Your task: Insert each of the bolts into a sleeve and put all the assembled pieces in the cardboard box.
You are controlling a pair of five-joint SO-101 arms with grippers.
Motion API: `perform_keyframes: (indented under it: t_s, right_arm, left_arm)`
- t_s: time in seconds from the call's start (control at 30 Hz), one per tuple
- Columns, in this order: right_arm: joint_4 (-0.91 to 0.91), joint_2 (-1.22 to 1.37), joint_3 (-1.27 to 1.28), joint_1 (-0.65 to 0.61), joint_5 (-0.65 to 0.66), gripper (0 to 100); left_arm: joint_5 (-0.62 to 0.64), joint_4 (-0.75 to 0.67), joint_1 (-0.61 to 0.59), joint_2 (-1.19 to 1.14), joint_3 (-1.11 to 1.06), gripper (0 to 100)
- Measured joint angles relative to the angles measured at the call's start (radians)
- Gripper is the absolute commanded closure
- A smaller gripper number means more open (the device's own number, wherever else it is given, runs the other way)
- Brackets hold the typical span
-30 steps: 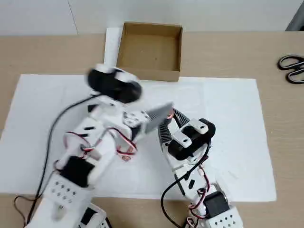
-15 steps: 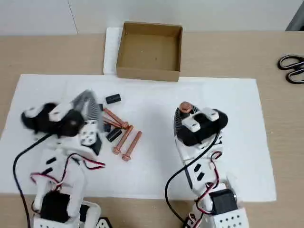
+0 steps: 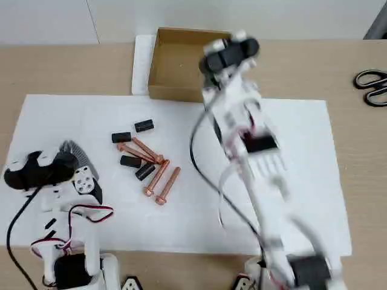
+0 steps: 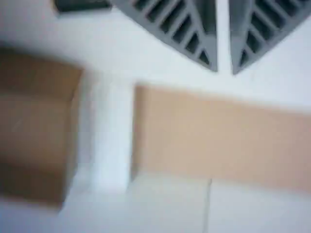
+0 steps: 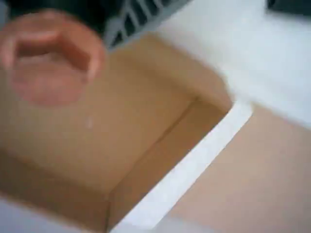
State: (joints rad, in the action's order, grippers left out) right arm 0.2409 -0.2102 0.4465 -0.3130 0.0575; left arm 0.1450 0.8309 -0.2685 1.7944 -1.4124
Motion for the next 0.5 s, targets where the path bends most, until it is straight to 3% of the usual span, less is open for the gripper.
perform_keyframes:
  t_s: [0.1, 0.27, 0.5]
  right_arm:
    - [-0.092, 0.284, -0.226, -0.002, -0.003, 99.5]
    - [-0.183, 0.721, -0.566, -0.002, -0.025, 99.5]
    - [-0.052, 1.125, -1.033, 0.000, -0.227, 97.2]
  left_arm:
    - [0.000, 0.101, -0.051, 0.000, -0.002, 99]
    - [0.000, 0.123, -0.150, 0.000, -0.002, 99]
    - [0.000, 0.129, -0.244, 0.000, -0.002, 99]
